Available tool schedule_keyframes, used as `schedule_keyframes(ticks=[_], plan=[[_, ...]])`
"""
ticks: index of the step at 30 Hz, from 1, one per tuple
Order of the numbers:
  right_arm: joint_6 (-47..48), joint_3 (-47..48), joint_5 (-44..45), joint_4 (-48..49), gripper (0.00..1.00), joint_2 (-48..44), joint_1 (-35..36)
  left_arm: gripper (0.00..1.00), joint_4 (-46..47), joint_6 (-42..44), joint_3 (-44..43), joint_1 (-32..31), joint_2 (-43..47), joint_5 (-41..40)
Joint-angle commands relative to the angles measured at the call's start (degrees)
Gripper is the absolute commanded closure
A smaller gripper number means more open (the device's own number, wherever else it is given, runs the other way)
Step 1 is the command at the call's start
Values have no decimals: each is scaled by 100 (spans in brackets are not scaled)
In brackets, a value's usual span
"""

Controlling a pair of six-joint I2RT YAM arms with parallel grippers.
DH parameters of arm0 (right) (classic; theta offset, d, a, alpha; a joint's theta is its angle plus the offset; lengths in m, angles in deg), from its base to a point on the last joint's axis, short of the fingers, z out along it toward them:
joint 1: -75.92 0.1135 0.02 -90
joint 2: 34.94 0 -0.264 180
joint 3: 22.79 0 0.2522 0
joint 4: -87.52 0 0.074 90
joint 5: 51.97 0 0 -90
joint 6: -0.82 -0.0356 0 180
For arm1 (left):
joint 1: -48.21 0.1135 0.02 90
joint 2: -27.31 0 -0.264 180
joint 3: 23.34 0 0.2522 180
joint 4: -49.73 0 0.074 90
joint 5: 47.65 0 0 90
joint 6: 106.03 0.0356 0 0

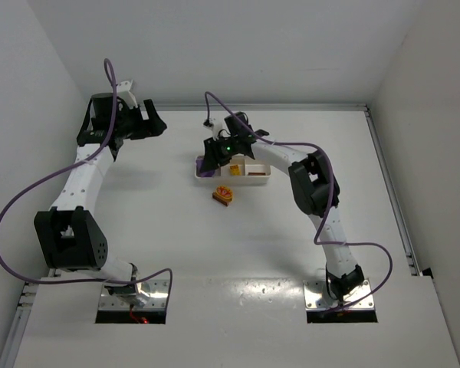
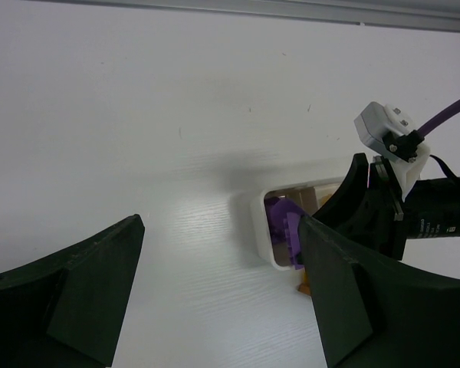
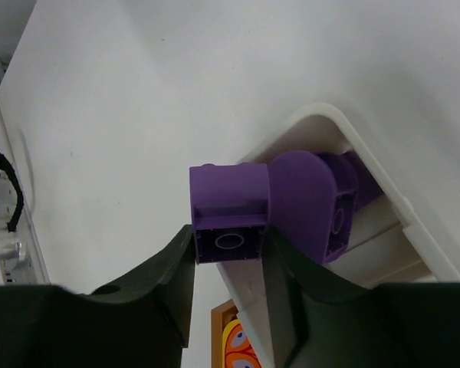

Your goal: Sort the legos into containers by color

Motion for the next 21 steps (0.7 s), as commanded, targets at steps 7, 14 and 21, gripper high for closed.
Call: schedule_keyframes(ticks=[7,14,21], plan=[[215,-9,486,-42,31,-511,99,12,180,-157,11,73,-7,117],[268,-403,486,11,30,-1117,99,12,320,-157,318,73,344,283],[601,-1203,943,-94,30,-2312,-347,17,462,720,889,-190,731,1811]])
